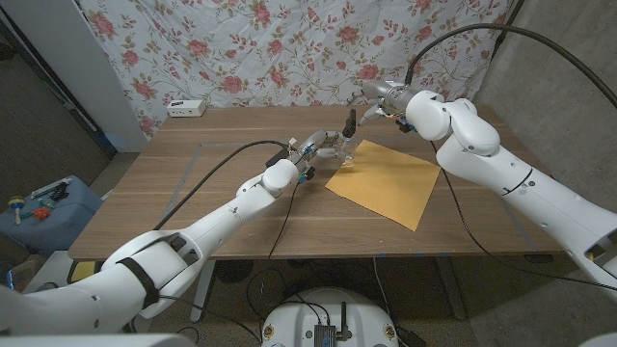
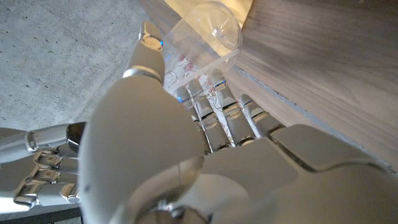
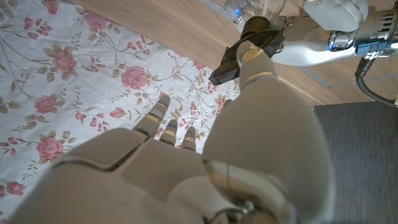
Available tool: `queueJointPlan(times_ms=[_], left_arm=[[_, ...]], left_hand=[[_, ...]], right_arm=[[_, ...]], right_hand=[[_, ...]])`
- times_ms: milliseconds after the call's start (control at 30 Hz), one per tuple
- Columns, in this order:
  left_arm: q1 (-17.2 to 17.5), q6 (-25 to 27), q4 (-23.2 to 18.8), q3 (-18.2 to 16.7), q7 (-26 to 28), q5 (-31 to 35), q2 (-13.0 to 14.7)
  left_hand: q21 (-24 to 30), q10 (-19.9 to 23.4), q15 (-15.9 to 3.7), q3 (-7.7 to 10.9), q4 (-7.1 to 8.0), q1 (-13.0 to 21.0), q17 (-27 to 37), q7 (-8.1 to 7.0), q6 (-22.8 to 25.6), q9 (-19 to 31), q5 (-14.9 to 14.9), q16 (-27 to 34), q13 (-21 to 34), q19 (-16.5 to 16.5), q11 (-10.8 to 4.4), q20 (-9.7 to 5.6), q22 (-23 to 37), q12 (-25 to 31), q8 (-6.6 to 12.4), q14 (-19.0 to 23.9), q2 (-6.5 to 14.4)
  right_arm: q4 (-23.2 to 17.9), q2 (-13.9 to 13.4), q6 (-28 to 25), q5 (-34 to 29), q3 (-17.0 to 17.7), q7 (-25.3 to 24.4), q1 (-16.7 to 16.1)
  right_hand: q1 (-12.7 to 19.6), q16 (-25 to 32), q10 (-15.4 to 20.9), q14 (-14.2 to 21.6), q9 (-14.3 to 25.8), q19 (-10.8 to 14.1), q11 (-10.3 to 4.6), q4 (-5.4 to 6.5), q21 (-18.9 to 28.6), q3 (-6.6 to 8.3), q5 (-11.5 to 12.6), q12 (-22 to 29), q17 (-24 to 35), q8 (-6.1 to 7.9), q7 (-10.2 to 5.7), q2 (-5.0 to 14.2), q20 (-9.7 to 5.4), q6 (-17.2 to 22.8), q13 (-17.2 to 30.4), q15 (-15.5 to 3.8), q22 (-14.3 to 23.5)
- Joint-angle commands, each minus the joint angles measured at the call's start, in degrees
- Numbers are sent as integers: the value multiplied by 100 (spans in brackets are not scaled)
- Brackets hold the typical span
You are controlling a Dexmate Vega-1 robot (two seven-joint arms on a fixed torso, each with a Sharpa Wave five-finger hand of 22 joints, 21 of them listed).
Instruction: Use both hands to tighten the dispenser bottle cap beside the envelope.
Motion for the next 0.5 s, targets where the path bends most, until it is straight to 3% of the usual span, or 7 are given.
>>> queueJointPlan(times_ms=[33,500], left_arm=[[51,-8,-54,-18,31,-2,26],[86,7,-128,-38,39,3,71]], left_hand=[[-7,540,-390,610,561,-581,21,225,974,23,30,39,1394,34,-80,-8,16,62,35,48,769],[-7,537,-383,612,558,-583,22,235,976,23,30,42,1394,34,-65,1,16,61,34,53,767]], right_arm=[[91,-59,-21,124,-254,142,254],[196,-50,-21,170,-351,152,339]], right_hand=[[67,16,-45,-57,23,-22,-16,11,3,24,42,47,20,33,-10,-11,20,68,19,25,3],[79,32,-65,-70,25,-13,-4,42,18,15,48,55,23,49,-10,-31,4,114,18,33,3]])
